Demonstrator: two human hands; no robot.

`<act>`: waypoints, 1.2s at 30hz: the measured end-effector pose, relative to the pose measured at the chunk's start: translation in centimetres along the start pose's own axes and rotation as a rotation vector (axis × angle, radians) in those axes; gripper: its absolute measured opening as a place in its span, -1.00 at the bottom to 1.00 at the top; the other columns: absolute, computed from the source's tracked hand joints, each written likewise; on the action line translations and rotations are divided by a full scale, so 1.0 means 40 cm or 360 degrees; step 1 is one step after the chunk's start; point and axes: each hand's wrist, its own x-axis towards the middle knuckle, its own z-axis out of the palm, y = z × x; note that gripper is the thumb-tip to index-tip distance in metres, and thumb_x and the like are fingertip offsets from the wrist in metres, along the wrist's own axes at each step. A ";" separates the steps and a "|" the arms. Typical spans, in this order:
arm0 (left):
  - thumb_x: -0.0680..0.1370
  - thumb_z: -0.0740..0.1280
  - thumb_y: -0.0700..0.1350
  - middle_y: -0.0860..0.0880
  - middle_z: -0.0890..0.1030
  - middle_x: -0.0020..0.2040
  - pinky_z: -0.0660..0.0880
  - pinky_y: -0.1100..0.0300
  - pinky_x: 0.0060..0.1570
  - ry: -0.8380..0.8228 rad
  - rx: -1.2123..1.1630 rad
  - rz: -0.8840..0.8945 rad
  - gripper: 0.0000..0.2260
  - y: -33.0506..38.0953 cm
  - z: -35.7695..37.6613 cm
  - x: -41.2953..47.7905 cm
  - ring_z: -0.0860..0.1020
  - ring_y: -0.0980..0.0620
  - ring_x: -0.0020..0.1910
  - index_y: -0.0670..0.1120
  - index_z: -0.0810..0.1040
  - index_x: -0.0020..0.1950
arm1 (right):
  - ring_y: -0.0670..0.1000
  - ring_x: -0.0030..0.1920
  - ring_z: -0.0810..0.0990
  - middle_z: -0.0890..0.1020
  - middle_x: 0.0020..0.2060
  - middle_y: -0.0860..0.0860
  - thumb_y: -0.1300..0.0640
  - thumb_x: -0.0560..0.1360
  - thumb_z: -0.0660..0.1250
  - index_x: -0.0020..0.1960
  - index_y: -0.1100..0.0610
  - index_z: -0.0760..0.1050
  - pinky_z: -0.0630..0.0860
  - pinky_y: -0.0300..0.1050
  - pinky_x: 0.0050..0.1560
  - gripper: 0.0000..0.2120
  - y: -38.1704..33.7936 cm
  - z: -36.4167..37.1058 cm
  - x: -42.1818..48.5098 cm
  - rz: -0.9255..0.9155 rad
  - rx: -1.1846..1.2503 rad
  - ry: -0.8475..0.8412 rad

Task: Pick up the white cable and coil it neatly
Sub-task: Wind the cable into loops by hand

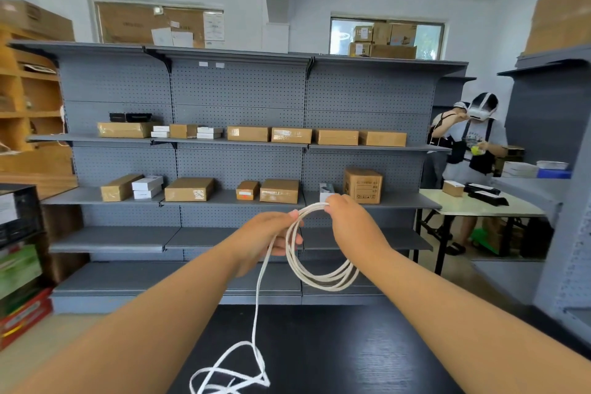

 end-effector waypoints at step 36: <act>0.61 0.19 -0.13 0.07 0.47 -0.37 0.29 0.35 -0.37 0.0095 0.1396 0.0525 -0.87 0.101 0.011 0.013 0.39 0.20 -0.42 -0.06 0.52 -0.05 | 0.06 -0.06 0.44 0.46 0.02 0.09 0.08 0.63 0.05 0.26 0.14 0.33 0.30 -0.10 -0.13 -0.74 0.008 -0.040 -0.004 -0.0081 0.0099 -0.0264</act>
